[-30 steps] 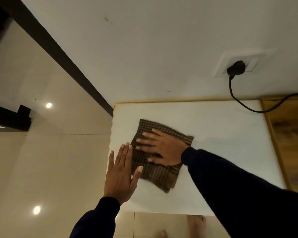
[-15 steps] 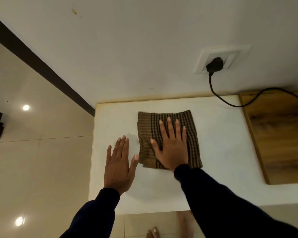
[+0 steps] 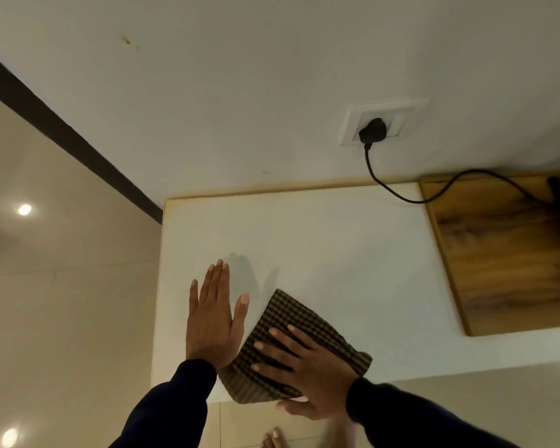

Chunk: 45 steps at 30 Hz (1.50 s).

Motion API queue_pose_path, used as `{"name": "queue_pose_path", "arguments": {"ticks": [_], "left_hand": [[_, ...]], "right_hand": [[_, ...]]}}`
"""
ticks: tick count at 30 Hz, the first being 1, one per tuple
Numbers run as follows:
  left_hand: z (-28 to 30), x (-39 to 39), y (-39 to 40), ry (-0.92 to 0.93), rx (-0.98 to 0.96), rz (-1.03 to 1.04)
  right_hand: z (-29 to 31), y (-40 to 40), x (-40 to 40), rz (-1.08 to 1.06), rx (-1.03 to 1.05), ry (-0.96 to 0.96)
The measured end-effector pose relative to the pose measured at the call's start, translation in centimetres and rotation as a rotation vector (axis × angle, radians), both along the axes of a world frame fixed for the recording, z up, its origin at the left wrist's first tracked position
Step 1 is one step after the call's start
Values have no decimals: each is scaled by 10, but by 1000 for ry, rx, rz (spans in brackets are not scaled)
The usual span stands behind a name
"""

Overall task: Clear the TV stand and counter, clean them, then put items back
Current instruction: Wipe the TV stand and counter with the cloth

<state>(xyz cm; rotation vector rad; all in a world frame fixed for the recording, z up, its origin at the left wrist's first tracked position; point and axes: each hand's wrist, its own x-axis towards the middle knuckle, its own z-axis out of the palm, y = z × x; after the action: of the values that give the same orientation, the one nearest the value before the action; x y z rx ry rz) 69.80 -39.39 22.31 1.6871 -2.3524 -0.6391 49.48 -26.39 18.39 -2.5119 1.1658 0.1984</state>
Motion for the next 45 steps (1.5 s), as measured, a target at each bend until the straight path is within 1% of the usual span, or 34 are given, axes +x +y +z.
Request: {"name": "queue_pose_path", "arguments": {"ticks": [2,5,7,9,11,14,21,26,30,34,38,42,45], "left_hand": [[-1,-3,1,-5,-5,-26],[-3,-11,4,-3,-10,-12],[-5,-18,5,5,-12,-7],[-6,-27,7,9,-1,-14],[-7,-39,10,-5,6,-32],[-10,-56,12,-27,6,-51],[-15,-101,11,-84,7,-83],[-17,-130,5,-105,15,-111],[-18,-147,4,-101,19,-125],[-11,-156,8,-85,12,-147],[-7,-150,12,-64,0,-161],[-10,-133,21,-55,-1,-190],[-10,-121,35,-37,-10,-177]], "right_hand": [[2,-17,-15,105,19,-21],[5,-49,-40,275,5,-35],[4,-75,-55,313,-30,-29],[5,-100,-67,280,-55,-6],[4,-123,-83,190,-93,-13],[4,-151,-110,-5,-136,-26],[0,-192,-171,-364,-180,-31],[-7,-176,-226,-751,-241,4],[-12,-151,-232,-1065,-289,36],[-8,-139,-224,-1165,-257,18],[-7,-98,-208,-1247,-206,-4],[-3,-42,-183,-1220,-185,61],[1,-5,-138,-1188,-145,94]]}}
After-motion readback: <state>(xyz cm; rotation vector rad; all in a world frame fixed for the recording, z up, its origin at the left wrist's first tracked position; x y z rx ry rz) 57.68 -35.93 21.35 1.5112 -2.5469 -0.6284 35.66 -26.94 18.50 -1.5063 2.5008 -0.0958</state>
